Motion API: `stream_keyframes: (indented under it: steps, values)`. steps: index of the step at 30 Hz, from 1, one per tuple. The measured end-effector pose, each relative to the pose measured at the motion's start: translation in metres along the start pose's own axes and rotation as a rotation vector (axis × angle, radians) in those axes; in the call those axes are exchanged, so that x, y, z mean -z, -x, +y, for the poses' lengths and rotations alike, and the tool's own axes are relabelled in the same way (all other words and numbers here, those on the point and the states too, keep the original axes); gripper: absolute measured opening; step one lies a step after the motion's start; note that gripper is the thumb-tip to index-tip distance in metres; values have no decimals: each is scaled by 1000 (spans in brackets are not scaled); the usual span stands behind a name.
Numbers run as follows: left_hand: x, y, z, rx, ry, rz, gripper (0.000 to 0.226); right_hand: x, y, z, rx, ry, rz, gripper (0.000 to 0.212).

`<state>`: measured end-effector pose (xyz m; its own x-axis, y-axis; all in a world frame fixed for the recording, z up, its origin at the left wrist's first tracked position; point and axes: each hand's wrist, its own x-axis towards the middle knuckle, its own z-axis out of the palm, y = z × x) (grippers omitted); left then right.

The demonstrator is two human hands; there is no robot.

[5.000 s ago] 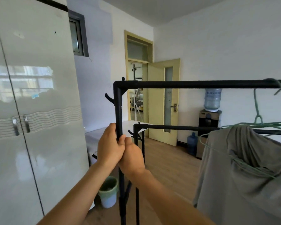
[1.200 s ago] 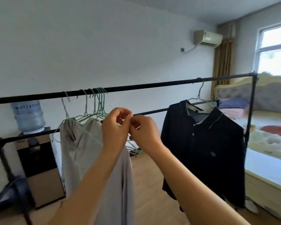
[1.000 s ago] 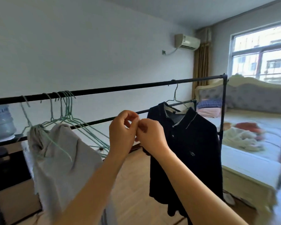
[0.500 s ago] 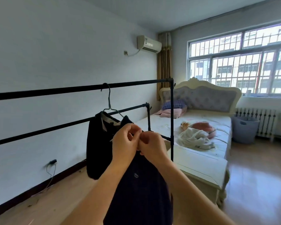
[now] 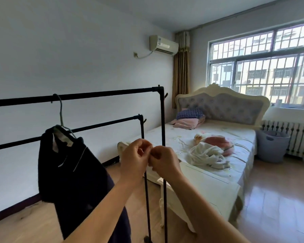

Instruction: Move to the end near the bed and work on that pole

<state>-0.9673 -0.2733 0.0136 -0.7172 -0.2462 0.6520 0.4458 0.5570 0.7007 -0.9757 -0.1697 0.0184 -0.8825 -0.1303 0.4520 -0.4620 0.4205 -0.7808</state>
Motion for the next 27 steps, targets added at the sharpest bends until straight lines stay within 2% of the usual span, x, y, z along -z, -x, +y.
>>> stream_keyframes:
  steps: [5, 10, 16, 20, 24, 27]
  values:
    - [-51, -19, -9, 58, 39, 0, 4, 19, -35, 42, -15, -34, -12, 25]
    - [-95, -50, -38, 94, 44, -14, 6, 21, -78, 85, -48, -110, 23, 32]
    - [-144, -110, -86, 110, 16, 2, 4, 8, -155, 128, -38, -49, 12, 12]
    - [-169, -158, -113, 119, -34, 40, 25, -5, -212, 148, -32, -19, 18, 6]
    - [-190, -196, -137, 121, -86, 30, 39, -21, -259, 170, -60, -25, 58, 19]
    - [-203, -216, -147, 123, -101, 19, 39, -32, -282, 183, -29, 16, 71, 24]
